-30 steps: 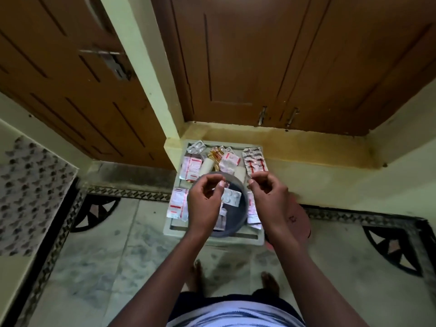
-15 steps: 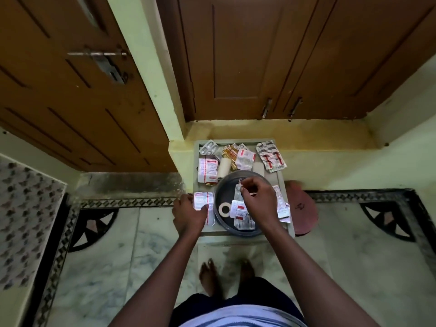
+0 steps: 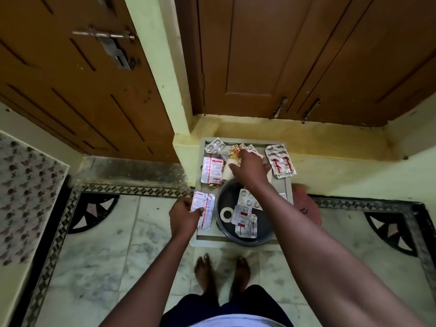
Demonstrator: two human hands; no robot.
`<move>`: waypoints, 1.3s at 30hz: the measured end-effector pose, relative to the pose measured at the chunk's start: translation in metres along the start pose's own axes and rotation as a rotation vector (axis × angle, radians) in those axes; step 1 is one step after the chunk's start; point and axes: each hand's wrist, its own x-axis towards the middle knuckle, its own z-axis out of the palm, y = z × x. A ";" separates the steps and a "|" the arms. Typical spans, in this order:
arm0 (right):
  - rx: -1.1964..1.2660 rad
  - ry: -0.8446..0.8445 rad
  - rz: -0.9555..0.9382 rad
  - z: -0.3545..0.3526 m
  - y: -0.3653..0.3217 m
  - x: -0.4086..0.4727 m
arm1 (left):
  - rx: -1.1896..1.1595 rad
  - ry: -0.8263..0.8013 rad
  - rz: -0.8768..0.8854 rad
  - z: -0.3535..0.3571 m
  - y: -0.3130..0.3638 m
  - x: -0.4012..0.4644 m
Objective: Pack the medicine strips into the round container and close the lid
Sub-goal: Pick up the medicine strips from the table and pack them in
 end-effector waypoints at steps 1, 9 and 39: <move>-0.022 -0.041 0.015 0.001 -0.002 0.008 | -0.020 -0.008 -0.005 0.000 0.002 0.001; -0.038 -0.220 0.173 0.012 -0.015 0.034 | -0.025 -0.055 -0.031 0.000 0.003 0.006; 0.280 0.268 0.043 -0.003 0.088 -0.102 | 0.047 -0.103 0.305 0.053 0.070 -0.058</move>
